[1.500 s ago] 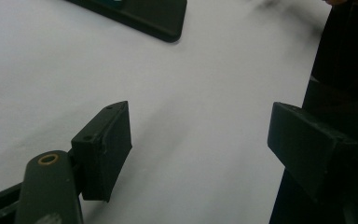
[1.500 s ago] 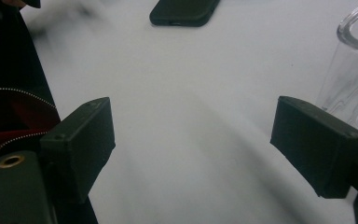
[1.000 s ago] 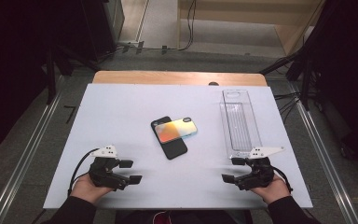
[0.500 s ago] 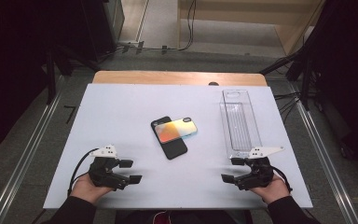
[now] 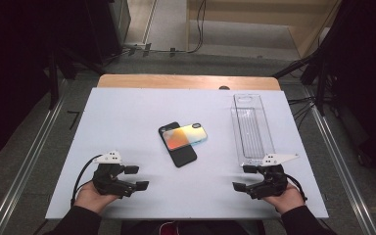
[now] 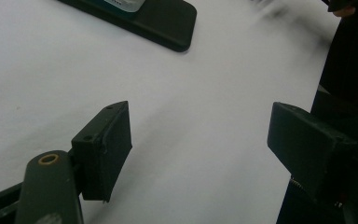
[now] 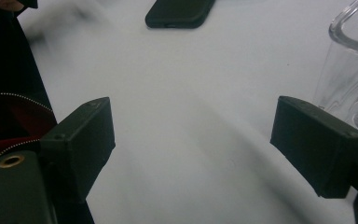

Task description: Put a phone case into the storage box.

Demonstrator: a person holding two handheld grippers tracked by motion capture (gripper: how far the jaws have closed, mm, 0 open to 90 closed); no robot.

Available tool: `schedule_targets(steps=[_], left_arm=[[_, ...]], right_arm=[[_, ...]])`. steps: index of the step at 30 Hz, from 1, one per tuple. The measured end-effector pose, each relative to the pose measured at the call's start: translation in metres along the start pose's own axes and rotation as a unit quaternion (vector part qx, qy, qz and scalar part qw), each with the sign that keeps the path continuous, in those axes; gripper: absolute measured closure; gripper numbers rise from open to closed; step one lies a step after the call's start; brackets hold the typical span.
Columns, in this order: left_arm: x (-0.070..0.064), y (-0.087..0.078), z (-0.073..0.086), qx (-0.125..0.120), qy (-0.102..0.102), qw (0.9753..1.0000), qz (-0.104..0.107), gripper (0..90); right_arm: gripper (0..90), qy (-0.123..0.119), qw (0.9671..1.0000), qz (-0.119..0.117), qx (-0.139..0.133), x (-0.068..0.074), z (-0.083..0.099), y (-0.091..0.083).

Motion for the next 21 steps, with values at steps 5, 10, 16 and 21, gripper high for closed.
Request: schedule_targets(steps=[5,10,16,21], left_arm=[[0.004,-0.002,-0.004,-0.008,-0.008,0.9998,-0.016,22.0],[0.007,-0.002,-0.010,-0.013,-0.008,0.9996,-0.024,21.9],[0.009,0.000,-0.017,-0.023,-0.003,0.9993,-0.031,21.7],[0.009,0.003,-0.026,-0.032,-0.002,0.9992,-0.025,20.3]], right_arm=[[11.7,0.003,1.0000,0.000,-0.003,-0.001,-0.001,0.000],[11.7,0.005,1.0000,0.000,-0.004,-0.001,-0.001,0.000],[11.7,0.005,1.0000,-0.002,-0.002,0.000,-0.001,0.001],[11.8,0.007,1.0000,-0.006,-0.001,0.001,-0.001,0.001]])
Point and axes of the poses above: each handheld gripper's, and its own axes: y roughly forward along the jaws, z roughly out of its underside, x roughly to its left, the point moved 8 cm from there along y, roughly forward along the jaws, and after that the axes turned 4 degrees about z, right-handed, at the moved point
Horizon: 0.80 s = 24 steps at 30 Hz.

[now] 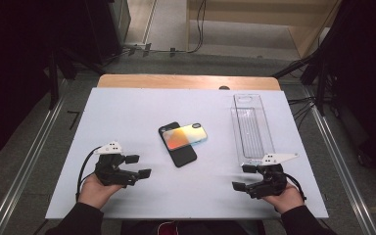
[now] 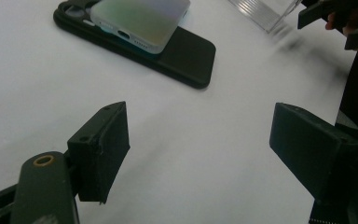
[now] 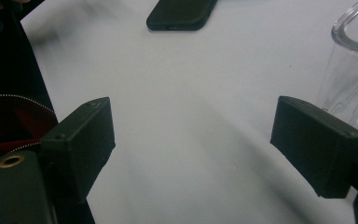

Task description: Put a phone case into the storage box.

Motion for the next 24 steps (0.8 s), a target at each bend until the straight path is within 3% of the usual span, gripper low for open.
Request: schedule_targets(steps=[2,5,9,24], left_arm=[[0.000,0.002,-0.002,0.001,0.001,1.0000,0.001,19.9],[0.002,0.004,-0.006,0.000,0.002,1.0000,-0.007,0.0],[-0.002,0.003,-0.014,-0.010,0.006,0.9997,0.023,0.0],[0.001,0.010,-0.031,0.013,0.029,0.9989,0.035,0.0]], right_arm=[[11.7,0.000,1.0000,-0.001,-0.001,0.000,0.000,0.000],[11.7,-0.002,1.0000,0.000,-0.002,0.000,0.000,0.000],[11.7,-0.004,1.0000,-0.002,-0.003,0.000,0.000,-0.001],[11.7,0.000,1.0000,0.000,-0.004,-0.001,0.000,-0.002]])
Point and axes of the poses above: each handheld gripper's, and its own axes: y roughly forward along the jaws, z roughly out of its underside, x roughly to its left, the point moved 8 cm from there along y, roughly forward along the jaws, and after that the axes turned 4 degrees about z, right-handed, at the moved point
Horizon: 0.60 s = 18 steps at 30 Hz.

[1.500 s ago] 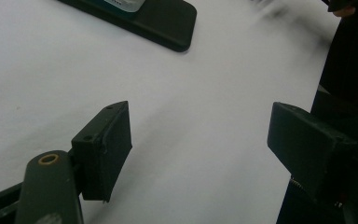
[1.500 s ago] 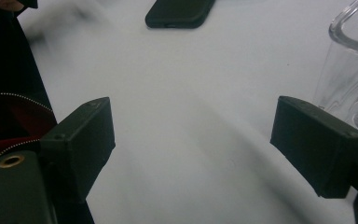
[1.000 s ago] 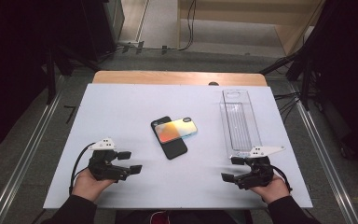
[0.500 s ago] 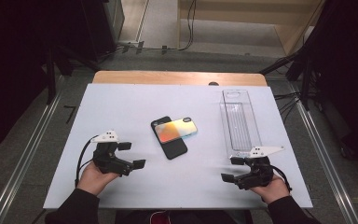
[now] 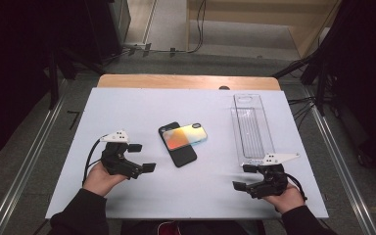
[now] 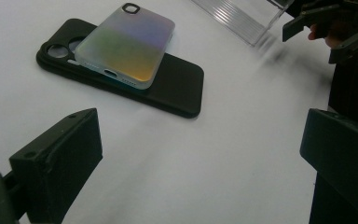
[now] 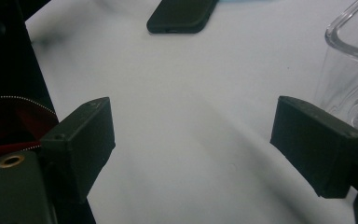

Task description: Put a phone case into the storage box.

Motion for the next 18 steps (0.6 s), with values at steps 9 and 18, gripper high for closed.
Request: schedule_targets(steps=[9,18], left_arm=[[0.003,0.008,-0.016,0.012,0.018,0.9998,0.001,0.0],[0.011,0.017,-0.030,0.020,0.021,0.9995,0.015,0.0]], right_arm=[[11.7,-0.002,1.0000,-0.003,-0.004,0.001,-0.001,0.000],[11.7,-0.002,1.0000,-0.001,-0.001,0.001,0.000,0.000]])
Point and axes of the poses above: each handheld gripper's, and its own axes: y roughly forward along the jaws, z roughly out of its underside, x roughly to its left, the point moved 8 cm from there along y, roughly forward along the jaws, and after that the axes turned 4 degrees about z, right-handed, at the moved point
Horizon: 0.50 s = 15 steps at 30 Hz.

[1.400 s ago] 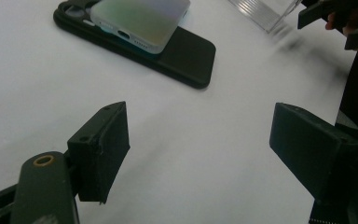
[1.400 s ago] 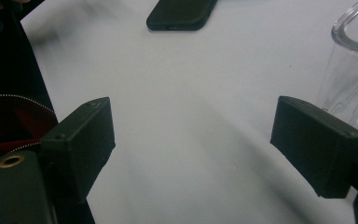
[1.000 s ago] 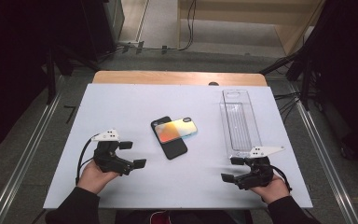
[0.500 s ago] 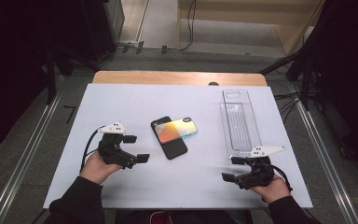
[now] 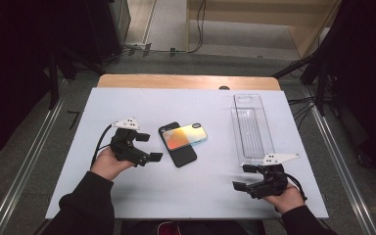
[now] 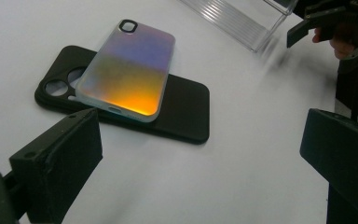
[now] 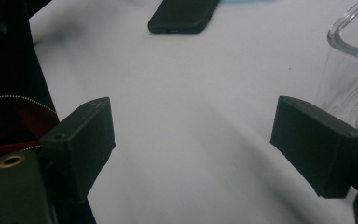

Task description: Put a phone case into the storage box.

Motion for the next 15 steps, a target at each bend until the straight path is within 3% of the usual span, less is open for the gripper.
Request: schedule_targets(steps=[15], left_arm=[[0.008,0.016,-0.020,0.001,0.009,0.9999,0.008,0.0]], right_arm=[[11.7,-0.003,1.0000,-0.004,-0.002,0.001,0.000,0.000]])
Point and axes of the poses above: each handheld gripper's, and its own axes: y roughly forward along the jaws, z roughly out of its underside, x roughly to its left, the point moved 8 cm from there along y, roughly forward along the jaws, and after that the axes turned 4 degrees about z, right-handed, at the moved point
